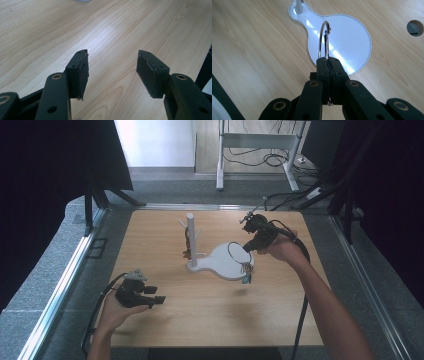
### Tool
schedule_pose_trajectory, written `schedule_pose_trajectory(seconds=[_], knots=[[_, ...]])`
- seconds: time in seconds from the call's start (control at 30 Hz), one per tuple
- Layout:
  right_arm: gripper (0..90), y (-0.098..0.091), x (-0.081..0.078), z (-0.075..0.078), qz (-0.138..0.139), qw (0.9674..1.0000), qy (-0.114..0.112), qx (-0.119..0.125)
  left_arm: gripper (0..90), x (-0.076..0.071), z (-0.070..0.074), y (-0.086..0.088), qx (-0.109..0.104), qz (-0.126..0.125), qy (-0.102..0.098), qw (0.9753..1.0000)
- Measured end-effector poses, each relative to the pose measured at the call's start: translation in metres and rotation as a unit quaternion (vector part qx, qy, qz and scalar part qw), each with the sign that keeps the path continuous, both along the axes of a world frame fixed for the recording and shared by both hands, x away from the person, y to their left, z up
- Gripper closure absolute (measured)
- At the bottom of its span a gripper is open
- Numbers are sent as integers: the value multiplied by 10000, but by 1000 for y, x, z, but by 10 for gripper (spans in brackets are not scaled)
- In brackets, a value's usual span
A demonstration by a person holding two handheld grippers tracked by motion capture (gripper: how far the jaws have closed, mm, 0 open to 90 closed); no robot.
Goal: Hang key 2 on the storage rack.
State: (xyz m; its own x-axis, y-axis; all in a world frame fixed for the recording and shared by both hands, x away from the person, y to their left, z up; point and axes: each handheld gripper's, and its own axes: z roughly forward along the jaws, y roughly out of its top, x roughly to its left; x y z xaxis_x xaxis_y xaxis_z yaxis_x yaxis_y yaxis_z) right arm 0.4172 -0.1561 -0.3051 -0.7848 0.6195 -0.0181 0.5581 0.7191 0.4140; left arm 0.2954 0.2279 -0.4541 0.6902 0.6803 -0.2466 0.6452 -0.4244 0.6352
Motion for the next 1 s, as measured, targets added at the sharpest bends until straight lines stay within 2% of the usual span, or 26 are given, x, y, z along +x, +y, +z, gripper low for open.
schedule_pose_trajectory(seconds=[0.13, 0.33, 0.63, 1.0], knots=[[878, 2, 7, 3, -24, 10000, -25, -23, 439, 0, 1, 3, -40, 12, 8, 10000], [878, 6, 18, 6, -104, 9999, 10, 129, 437, 0, 0, 5, -95, 43, 19, 9999], [878, 14, 33, 8, -99, 9999, 34, 53, 436, 1, 0, 7, -109, 52, 33, 9999], [878, 28, 41, 7, -68, 10000, 70, -7, 437, 0, 1, 9, -138, 61, 16, 9999]])
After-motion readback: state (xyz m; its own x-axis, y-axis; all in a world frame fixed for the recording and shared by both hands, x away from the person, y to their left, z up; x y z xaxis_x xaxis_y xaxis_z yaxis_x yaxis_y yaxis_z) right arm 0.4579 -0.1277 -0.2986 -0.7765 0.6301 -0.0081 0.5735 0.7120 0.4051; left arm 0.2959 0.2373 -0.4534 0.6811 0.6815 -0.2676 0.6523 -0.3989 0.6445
